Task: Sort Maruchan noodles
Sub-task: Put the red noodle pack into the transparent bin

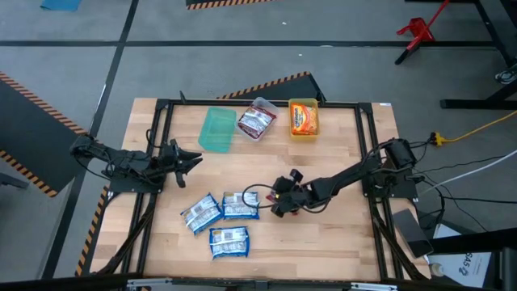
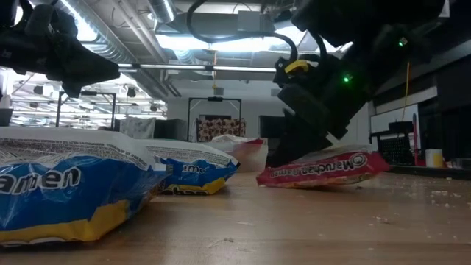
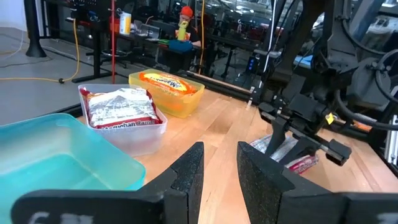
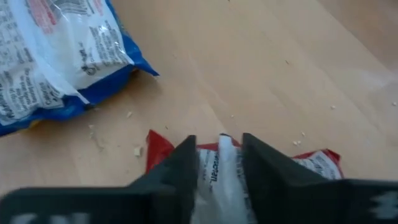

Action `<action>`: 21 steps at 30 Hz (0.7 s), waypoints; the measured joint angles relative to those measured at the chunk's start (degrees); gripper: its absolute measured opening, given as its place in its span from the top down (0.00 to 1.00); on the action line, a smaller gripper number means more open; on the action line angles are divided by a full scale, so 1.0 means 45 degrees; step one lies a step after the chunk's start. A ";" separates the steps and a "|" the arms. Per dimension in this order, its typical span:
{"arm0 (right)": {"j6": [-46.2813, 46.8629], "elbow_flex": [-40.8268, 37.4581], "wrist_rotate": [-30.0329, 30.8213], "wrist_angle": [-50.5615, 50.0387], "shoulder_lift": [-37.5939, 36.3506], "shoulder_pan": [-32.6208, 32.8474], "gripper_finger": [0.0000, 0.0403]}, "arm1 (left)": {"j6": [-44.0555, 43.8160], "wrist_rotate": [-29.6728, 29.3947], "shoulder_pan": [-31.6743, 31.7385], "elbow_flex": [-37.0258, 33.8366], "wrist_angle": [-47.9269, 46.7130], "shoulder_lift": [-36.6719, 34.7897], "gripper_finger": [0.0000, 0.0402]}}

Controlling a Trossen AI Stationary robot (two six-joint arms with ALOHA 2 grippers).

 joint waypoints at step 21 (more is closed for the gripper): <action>-0.2680 0.2162 -0.0118 -0.0559 0.0058 -0.0097 1.00 | -0.0374 0.0000 0.0000 0.0002 0.0000 0.0000 0.78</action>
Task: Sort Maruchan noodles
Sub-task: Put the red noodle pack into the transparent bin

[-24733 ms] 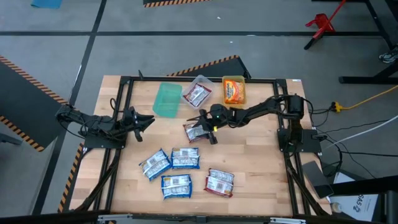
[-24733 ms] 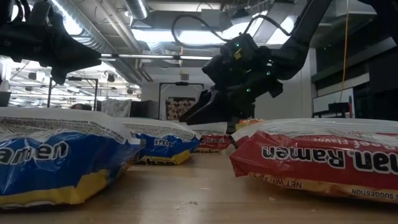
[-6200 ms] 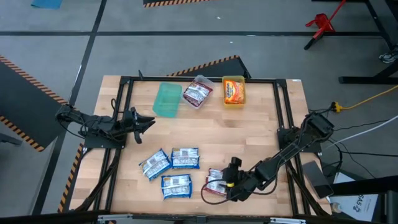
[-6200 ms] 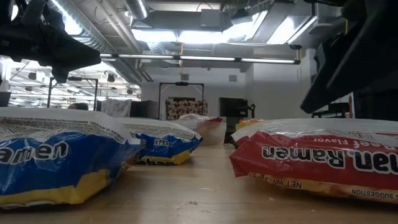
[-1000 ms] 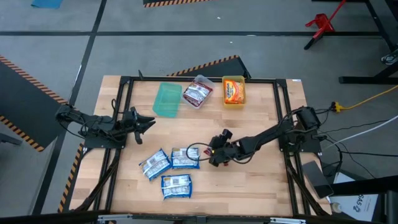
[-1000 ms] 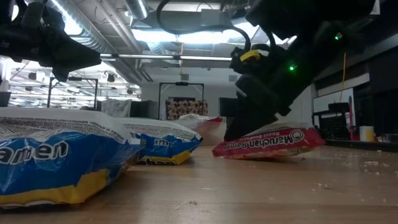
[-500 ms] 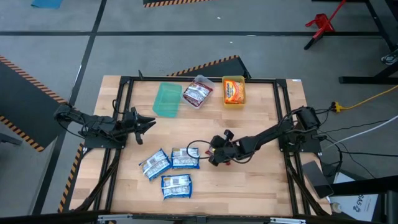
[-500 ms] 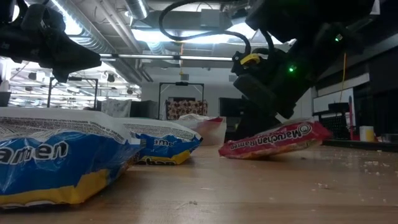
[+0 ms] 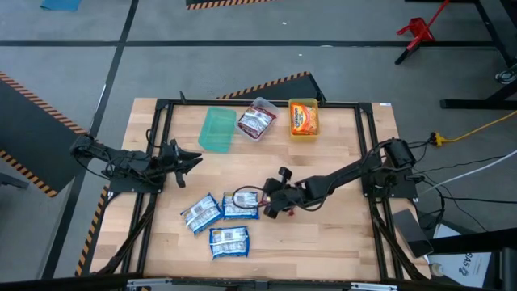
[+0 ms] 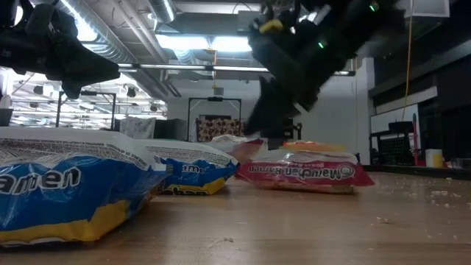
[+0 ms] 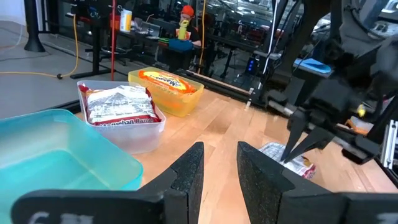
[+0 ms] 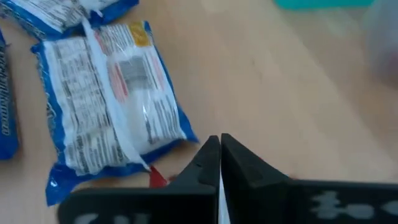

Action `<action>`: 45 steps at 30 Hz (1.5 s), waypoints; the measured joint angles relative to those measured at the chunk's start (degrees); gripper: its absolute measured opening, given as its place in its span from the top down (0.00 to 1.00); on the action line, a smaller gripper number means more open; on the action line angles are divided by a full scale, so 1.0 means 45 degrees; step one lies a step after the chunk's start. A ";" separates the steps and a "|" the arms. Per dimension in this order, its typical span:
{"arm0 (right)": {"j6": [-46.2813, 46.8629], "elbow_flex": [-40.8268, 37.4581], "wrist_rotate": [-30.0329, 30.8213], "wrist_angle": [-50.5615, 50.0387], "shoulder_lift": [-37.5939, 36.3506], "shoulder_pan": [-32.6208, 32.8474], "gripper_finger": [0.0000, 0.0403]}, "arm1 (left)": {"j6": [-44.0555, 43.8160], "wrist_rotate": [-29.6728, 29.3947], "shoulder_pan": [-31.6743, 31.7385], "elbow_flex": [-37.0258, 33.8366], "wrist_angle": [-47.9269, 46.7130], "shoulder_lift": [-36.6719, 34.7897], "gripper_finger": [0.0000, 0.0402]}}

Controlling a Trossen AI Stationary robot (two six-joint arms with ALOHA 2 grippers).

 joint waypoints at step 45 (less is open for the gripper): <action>-0.1523 0.1755 -0.3259 -0.4207 0.1423 -0.1413 0.85 | 0.0029 0.0044 0.0005 0.0002 0.0000 0.0015 0.78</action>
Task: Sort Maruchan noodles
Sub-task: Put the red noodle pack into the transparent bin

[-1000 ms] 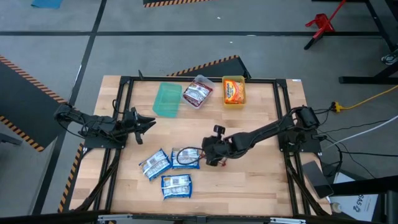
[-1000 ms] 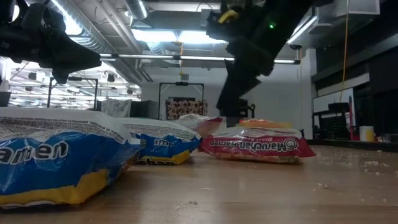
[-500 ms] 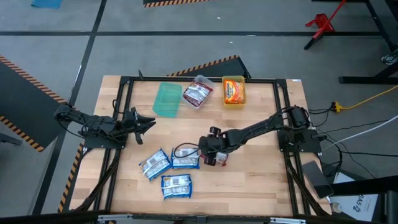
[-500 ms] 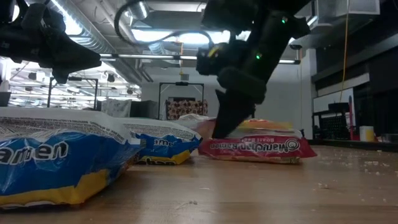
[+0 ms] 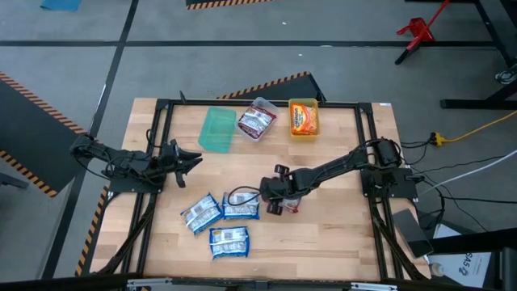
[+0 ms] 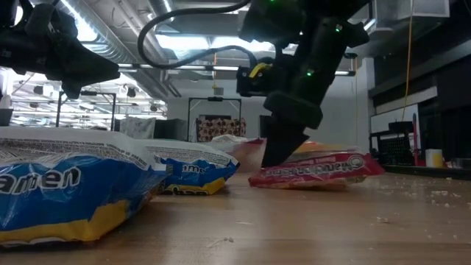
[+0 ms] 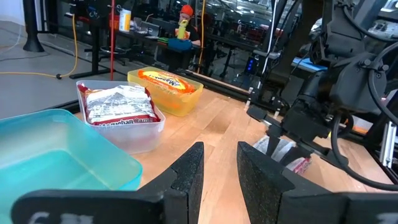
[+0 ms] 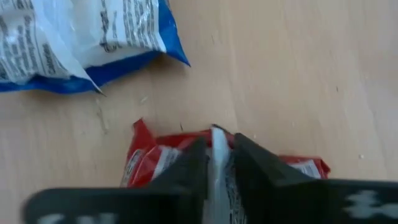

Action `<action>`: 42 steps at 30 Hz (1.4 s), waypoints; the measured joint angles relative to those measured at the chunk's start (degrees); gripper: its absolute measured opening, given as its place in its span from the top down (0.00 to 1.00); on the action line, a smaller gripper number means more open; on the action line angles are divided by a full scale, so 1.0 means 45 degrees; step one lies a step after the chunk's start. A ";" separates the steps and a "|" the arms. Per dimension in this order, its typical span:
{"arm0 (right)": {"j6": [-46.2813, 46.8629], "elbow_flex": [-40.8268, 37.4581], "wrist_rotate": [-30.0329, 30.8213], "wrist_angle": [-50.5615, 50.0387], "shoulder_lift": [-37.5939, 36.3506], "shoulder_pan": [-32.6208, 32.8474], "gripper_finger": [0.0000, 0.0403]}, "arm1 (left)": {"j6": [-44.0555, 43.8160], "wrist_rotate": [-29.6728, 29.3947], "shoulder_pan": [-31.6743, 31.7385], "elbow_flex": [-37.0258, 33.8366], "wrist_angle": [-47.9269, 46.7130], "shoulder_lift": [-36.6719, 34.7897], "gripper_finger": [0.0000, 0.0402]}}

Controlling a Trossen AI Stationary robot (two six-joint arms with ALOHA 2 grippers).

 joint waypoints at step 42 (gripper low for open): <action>-0.0654 0.2881 -0.2357 -0.8558 -0.0068 -0.0113 0.58 | 0.0024 0.0335 -0.0005 0.0000 0.0000 0.0005 0.78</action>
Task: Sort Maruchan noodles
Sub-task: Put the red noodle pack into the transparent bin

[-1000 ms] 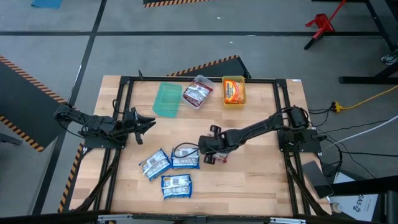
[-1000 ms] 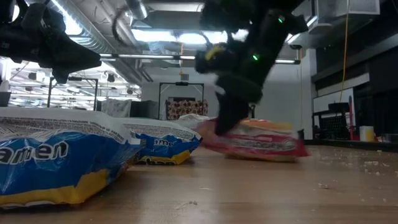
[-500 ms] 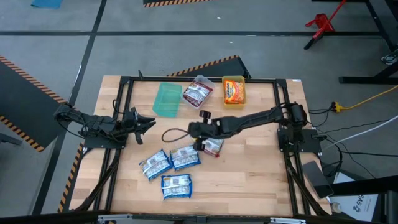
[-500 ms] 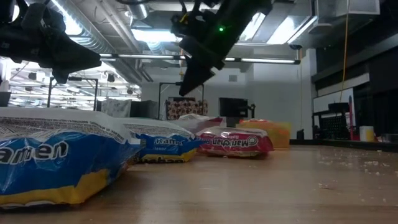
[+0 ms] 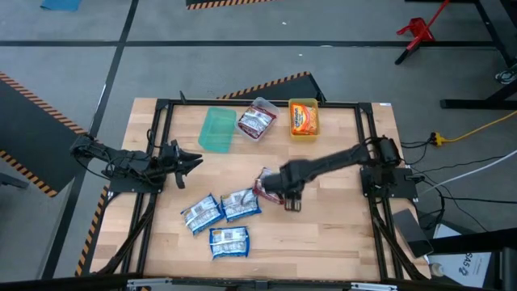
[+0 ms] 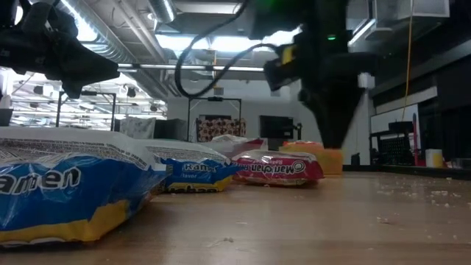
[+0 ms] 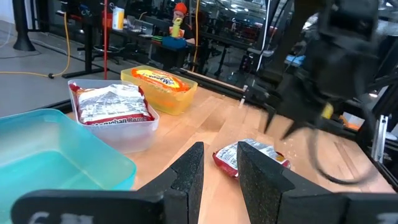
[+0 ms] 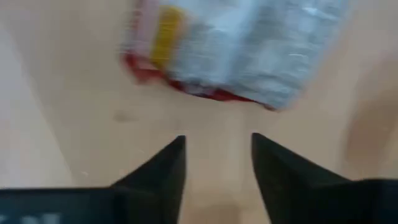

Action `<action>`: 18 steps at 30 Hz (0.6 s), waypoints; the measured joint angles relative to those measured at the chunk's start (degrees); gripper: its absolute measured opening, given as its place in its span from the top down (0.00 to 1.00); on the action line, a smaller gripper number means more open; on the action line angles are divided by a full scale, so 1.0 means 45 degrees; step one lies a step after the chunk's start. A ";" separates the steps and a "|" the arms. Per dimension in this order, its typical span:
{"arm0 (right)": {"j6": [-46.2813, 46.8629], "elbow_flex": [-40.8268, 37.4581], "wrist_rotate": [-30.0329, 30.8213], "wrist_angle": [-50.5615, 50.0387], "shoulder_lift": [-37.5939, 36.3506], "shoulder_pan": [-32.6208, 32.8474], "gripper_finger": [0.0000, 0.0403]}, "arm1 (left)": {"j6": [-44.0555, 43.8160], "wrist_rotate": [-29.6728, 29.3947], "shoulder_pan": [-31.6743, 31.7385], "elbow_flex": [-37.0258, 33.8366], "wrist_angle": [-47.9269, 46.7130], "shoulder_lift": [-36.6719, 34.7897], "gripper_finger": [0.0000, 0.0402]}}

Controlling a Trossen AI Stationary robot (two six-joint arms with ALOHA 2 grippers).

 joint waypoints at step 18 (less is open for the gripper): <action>0.2998 -0.1341 0.4098 0.5152 0.0000 0.1246 0.30 | -0.0019 0.0000 0.0002 -0.0003 0.0000 0.0000 0.78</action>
